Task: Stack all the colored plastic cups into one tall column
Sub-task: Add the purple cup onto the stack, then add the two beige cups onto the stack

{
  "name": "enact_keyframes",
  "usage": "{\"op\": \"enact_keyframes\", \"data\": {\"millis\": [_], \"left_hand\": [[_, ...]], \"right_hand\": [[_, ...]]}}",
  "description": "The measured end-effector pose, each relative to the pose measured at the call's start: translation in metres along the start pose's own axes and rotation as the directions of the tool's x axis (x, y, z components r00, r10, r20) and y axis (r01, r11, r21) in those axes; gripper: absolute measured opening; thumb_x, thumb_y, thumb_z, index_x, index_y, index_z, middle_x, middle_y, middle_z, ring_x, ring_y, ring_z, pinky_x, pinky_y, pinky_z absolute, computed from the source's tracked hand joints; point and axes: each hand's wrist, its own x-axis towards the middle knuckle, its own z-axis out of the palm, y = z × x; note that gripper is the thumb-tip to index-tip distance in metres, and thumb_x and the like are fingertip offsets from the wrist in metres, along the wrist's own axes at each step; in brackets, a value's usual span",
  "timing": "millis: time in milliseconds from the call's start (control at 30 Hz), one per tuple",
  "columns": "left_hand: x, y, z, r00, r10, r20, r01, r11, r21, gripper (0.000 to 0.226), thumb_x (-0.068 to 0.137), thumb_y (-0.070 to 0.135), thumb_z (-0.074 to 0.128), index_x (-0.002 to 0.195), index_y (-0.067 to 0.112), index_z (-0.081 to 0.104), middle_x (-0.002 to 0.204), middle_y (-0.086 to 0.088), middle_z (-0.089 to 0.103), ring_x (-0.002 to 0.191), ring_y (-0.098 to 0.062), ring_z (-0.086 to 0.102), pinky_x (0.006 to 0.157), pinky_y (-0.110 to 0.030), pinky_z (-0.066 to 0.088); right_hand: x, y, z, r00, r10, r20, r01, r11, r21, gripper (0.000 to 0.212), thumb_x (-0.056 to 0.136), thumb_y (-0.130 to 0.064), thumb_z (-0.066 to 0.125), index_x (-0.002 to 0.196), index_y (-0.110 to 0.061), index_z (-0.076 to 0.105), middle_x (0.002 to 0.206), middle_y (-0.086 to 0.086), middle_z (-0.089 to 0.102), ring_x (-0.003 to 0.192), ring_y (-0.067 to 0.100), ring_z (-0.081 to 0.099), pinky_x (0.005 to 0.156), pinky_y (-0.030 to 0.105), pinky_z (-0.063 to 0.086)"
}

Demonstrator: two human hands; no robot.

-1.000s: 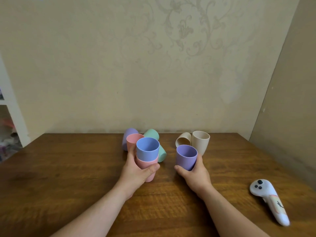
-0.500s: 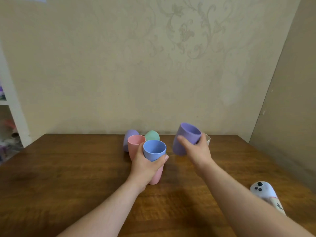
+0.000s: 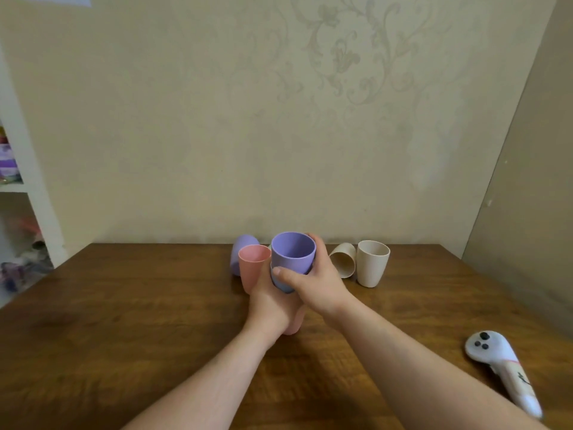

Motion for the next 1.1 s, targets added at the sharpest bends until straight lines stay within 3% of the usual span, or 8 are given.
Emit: {"op": "enact_keyframes", "data": {"millis": [300, 400, 467, 533, 633, 767, 967, 1100], "left_hand": [[0.008, -0.011, 0.01, 0.998, -0.021, -0.051, 0.023, 0.999, 0.032, 0.041, 0.082, 0.022, 0.082, 0.112, 0.041, 0.061, 0.104, 0.015, 0.073, 0.097, -0.006, 0.073, 0.079, -0.021, 0.059], [0.007, -0.021, 0.007, 0.995, -0.09, -0.047, 0.087, 0.994, -0.062, 0.06, 0.077, 0.016, 0.092, 0.125, 0.036, 0.061, 0.109, 0.017, 0.075, 0.098, -0.004, 0.074, 0.081, -0.017, 0.058], [0.007, -0.024, 0.007, 0.993, -0.084, -0.079, 0.077, 0.993, -0.089, 0.053, 0.075, 0.026, 0.097, 0.117, 0.033, 0.065, 0.106, 0.016, 0.077, 0.095, -0.002, 0.074, 0.076, -0.012, 0.055], [0.007, -0.027, 0.007, 0.994, -0.069, -0.088, 0.062, 0.995, -0.075, 0.056, 0.073, 0.034, 0.098, 0.117, 0.036, 0.063, 0.111, 0.016, 0.076, 0.102, -0.001, 0.074, 0.081, -0.013, 0.055], [0.005, -0.024, 0.007, 0.993, -0.086, -0.075, 0.081, 0.994, -0.07, 0.057, 0.073, 0.035, 0.099, 0.117, 0.04, 0.062, 0.114, 0.016, 0.074, 0.104, -0.002, 0.073, 0.082, -0.014, 0.055], [0.005, -0.025, 0.007, 0.992, -0.097, -0.075, 0.093, 0.994, -0.063, 0.061, 0.073, 0.035, 0.099, 0.122, 0.034, 0.063, 0.115, 0.014, 0.075, 0.106, -0.006, 0.074, 0.079, -0.013, 0.056], [0.008, -0.026, 0.006, 0.989, -0.108, -0.096, 0.105, 0.994, -0.034, 0.057, 0.072, 0.036, 0.1, 0.117, 0.036, 0.063, 0.112, 0.016, 0.076, 0.103, -0.004, 0.074, 0.082, -0.016, 0.055], [0.007, -0.024, 0.007, 0.99, -0.096, -0.106, 0.093, 0.995, -0.028, 0.057, 0.071, 0.036, 0.1, 0.115, 0.036, 0.064, 0.11, 0.017, 0.076, 0.1, 0.002, 0.073, 0.083, -0.019, 0.055]], "right_hand": [[0.01, 0.006, -0.013, 0.994, 0.055, 0.097, -0.059, 0.997, 0.04, 0.076, 0.079, -0.028, 0.094, 0.139, -0.039, 0.048, 0.132, -0.013, 0.068, 0.118, 0.005, 0.07, 0.089, 0.027, 0.061], [0.012, 0.005, -0.039, 0.974, 0.034, 0.226, -0.009, 0.994, -0.11, 0.093, 0.068, -0.046, 0.096, 0.146, -0.047, 0.046, 0.147, -0.01, 0.06, 0.132, 0.004, 0.061, 0.104, 0.028, 0.055], [0.022, 0.004, -0.066, 0.992, 0.009, 0.126, 0.024, 0.966, -0.259, 0.119, 0.057, -0.067, 0.088, 0.16, -0.045, 0.035, 0.152, -0.008, 0.049, 0.141, 0.008, 0.048, 0.116, 0.034, 0.044], [0.042, 0.004, -0.093, 0.996, -0.033, -0.082, -0.001, 0.923, -0.384, 0.109, 0.062, -0.074, 0.077, 0.159, -0.041, 0.041, 0.153, -0.002, 0.046, 0.146, 0.016, 0.042, 0.122, 0.042, 0.039], [0.072, 0.016, -0.127, 0.975, 0.0, -0.222, -0.155, 0.717, -0.68, 0.083, 0.088, -0.054, 0.073, 0.162, -0.043, 0.036, 0.169, 0.002, 0.03, 0.156, 0.033, 0.026, 0.122, 0.057, 0.037], [0.079, 0.055, -0.142, 0.929, 0.325, -0.177, -0.31, 0.421, -0.853, 0.09, 0.087, -0.051, 0.072, 0.161, -0.05, 0.021, 0.175, -0.001, 0.009, 0.154, 0.044, 0.024, 0.118, 0.064, 0.037], [0.063, 0.081, -0.142, 0.965, 0.182, -0.189, -0.259, 0.551, -0.793, 0.055, 0.095, -0.038, 0.07, 0.144, -0.019, 0.054, 0.165, 0.004, 0.029, 0.125, 0.036, 0.062, 0.097, 0.044, 0.054], [0.048, 0.076, -0.139, 0.961, 0.104, -0.257, -0.254, 0.701, -0.667, 0.085, 0.085, -0.034, 0.081, 0.158, -0.025, 0.039, 0.154, 0.008, 0.047, 0.134, 0.032, 0.056, 0.103, 0.045, 0.052]]}}
